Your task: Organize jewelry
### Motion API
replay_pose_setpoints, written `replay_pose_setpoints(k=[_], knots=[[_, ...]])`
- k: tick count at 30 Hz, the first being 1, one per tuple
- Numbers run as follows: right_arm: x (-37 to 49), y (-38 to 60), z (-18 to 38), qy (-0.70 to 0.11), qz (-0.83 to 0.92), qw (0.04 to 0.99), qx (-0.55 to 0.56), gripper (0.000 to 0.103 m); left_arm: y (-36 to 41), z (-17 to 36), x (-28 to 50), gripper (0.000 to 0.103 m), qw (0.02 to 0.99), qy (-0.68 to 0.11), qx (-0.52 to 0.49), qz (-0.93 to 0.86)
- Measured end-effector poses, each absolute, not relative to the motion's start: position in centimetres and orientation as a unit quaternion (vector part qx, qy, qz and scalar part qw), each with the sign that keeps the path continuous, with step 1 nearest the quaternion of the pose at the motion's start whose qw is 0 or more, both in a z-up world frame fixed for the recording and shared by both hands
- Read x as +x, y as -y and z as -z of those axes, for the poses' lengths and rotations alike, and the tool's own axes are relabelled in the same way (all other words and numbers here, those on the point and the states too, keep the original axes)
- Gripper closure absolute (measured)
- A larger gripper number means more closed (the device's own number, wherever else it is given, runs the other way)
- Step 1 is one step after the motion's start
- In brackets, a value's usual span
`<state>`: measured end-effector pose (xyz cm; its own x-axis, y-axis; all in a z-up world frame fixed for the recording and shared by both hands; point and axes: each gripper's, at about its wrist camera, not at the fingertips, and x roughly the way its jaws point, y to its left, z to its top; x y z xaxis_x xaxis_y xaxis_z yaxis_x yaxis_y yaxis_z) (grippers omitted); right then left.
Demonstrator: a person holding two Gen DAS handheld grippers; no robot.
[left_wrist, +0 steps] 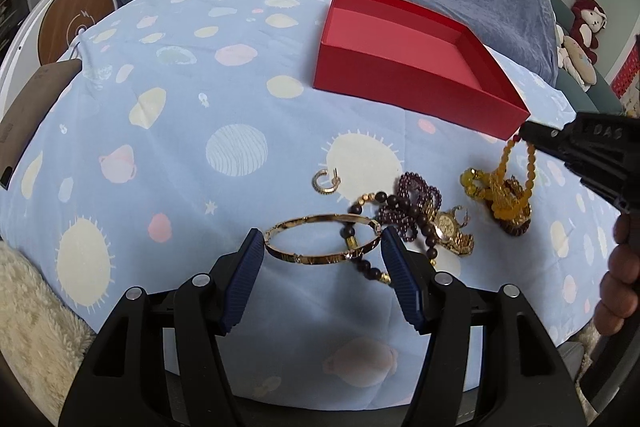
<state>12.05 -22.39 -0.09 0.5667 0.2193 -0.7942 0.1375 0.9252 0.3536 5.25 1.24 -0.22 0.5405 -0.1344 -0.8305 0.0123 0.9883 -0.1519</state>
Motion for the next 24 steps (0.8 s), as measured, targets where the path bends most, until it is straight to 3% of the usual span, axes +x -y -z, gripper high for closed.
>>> replay_pose_setpoints(k=[14, 24], knots=[[14.3, 23.4, 3.1, -0.492, -0.032, 0.838, 0.236, 0.096, -1.8, -1.3, 8.0, 0.048, 0.882, -0.462, -0.076, 0.041], [12.3, 22.0, -1.4, -0.444, -0.077, 0.862, 0.232, 0.096, -2.8, 0.5, 8.1, 0.043, 0.869, -0.487, -0.085, 0.026]])
